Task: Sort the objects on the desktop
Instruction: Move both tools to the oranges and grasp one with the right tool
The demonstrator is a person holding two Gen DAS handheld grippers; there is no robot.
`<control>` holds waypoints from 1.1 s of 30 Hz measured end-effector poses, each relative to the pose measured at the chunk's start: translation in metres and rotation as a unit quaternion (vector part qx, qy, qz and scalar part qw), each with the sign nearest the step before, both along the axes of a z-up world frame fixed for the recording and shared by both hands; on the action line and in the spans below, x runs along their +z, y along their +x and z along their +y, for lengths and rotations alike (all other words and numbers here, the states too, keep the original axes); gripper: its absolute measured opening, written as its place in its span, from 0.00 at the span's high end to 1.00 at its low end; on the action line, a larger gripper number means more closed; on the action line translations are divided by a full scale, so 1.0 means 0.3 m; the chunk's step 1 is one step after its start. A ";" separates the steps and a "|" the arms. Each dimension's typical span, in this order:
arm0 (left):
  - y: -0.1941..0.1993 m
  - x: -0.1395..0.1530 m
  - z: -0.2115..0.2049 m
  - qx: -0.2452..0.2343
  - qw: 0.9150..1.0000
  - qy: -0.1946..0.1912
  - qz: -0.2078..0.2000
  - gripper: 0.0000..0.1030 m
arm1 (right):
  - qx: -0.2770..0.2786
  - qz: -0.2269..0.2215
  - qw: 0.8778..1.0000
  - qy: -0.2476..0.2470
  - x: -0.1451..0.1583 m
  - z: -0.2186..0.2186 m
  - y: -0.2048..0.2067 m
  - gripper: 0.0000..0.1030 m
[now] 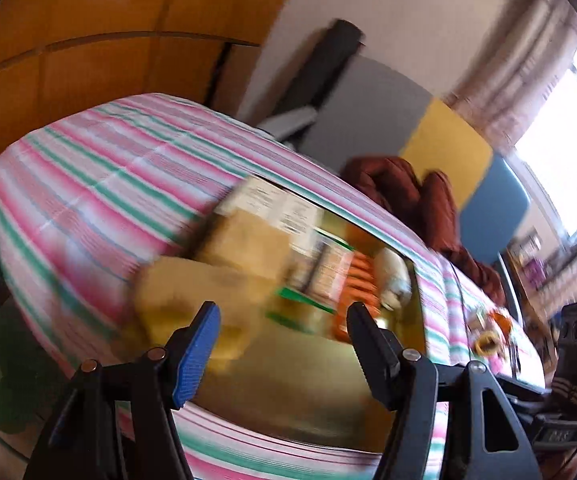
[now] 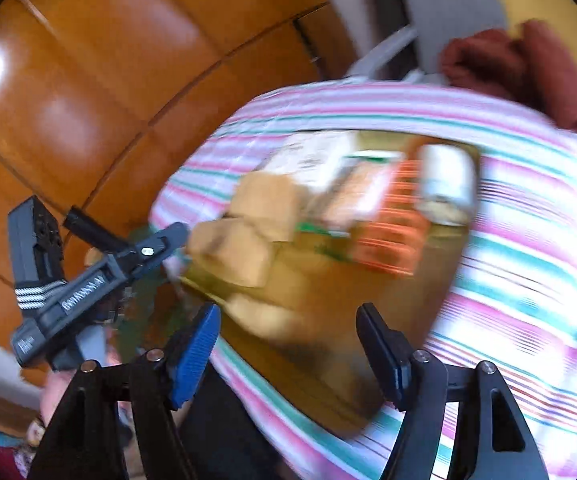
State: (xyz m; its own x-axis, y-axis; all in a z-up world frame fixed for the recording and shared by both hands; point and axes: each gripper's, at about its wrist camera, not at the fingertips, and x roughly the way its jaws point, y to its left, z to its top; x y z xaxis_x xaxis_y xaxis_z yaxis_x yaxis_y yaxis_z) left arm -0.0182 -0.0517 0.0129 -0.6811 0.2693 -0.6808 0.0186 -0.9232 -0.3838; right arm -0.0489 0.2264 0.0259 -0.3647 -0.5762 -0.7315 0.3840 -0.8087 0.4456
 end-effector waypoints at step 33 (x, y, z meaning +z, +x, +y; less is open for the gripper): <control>0.091 -0.120 0.807 -0.301 0.948 -0.085 -0.062 0.34 | -0.403 -0.101 0.909 0.034 -0.110 1.259 0.251 0.15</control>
